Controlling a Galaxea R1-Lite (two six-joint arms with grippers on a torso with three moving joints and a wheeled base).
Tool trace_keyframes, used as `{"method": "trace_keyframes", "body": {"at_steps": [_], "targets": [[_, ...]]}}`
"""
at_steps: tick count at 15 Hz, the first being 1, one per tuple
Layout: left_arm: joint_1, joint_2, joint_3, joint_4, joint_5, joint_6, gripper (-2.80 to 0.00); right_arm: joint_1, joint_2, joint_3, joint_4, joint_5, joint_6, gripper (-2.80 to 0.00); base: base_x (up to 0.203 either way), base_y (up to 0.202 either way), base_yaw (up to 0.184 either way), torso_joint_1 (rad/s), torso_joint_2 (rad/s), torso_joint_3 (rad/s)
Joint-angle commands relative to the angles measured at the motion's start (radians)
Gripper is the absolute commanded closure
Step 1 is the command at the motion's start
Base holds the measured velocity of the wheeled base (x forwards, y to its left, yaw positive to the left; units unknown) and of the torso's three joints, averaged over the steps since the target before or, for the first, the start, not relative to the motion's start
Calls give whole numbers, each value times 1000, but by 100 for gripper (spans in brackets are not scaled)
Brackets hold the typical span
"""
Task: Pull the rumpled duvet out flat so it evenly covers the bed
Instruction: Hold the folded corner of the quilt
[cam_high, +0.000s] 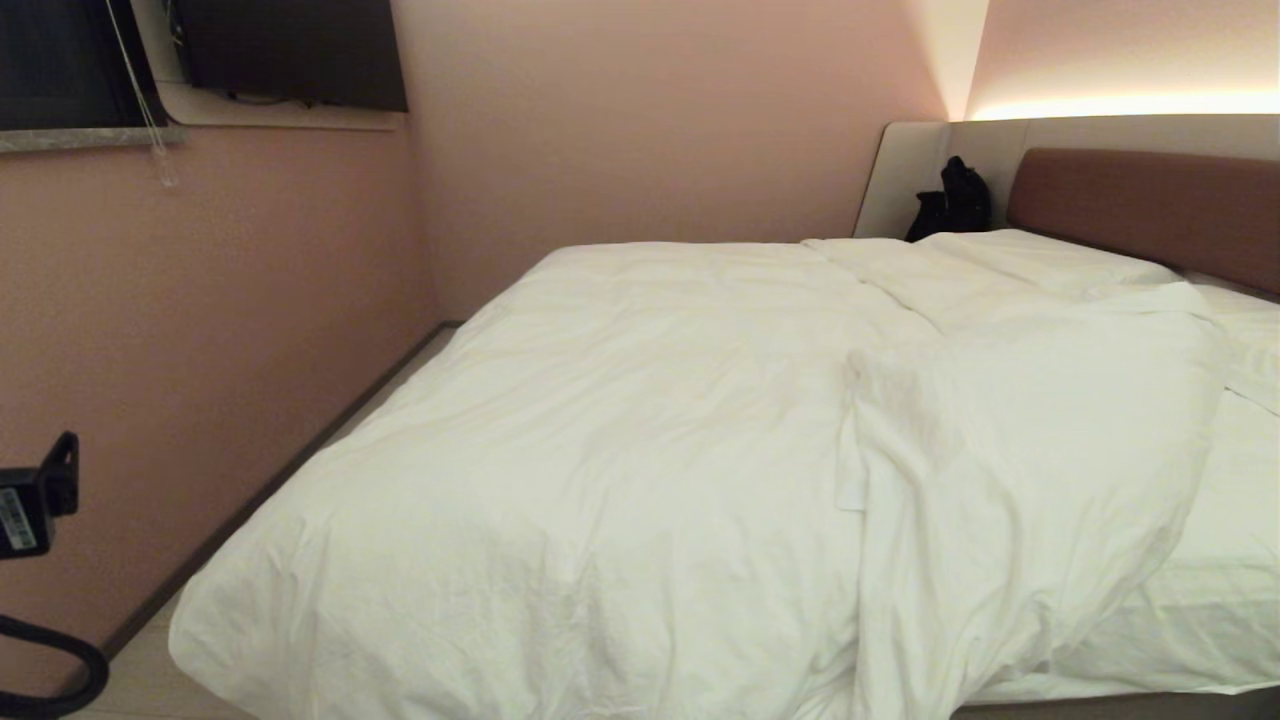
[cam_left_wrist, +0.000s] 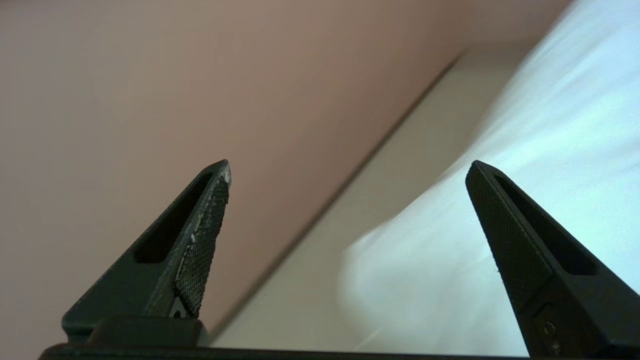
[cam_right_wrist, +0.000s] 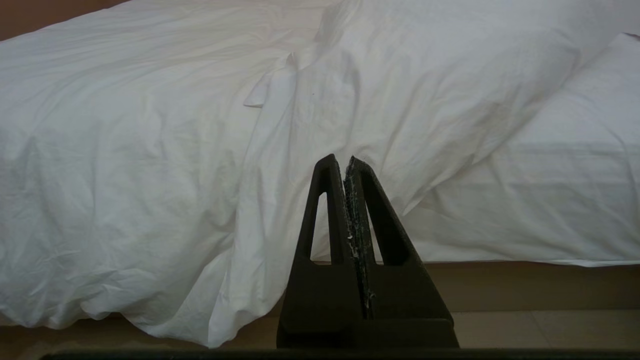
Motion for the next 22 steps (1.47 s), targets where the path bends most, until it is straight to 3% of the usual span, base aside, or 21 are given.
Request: {"method": "trace_keyframes", "body": {"at_steps": [1, 4, 6, 8, 10, 13, 17, 20, 22], "targets": [[-5, -150, -36, 1, -141, -116, -280, 0, 0, 0, 0, 0, 0, 0, 0, 0, 0, 0, 0, 0], [-16, -283, -66, 90, -289, -288, -280, 0, 0, 0, 0, 0, 0, 0, 0, 0, 0, 0, 0, 0], [-18, -373, -123, 307, -382, -380, -280, 0, 0, 0, 0, 0, 0, 0, 0, 0, 0, 0, 0, 0], [-17, -461, -175, 508, -505, -434, -280, 0, 0, 0, 0, 0, 0, 0, 0, 0, 0, 0, 0, 0], [-17, -519, -209, 647, -557, -447, -280, 0, 0, 0, 0, 0, 0, 0, 0, 0, 0, 0, 0, 0], [-16, -548, -211, 696, -546, -431, -280, 0, 0, 0, 0, 0, 0, 0, 0, 0, 0, 0, 0, 0], [-9, -633, -226, 873, -511, -371, -280, 0, 0, 0, 0, 0, 0, 0, 0, 0, 0, 0, 0, 0], [-10, -652, -246, 933, -453, -369, -280, 0, 0, 0, 0, 0, 1, 0, 0, 0, 0, 0, 0, 0], [-8, -661, -254, 965, -375, -367, -280, 0, 0, 0, 0, 0, 1, 0, 0, 0, 0, 0, 0, 0]]}}
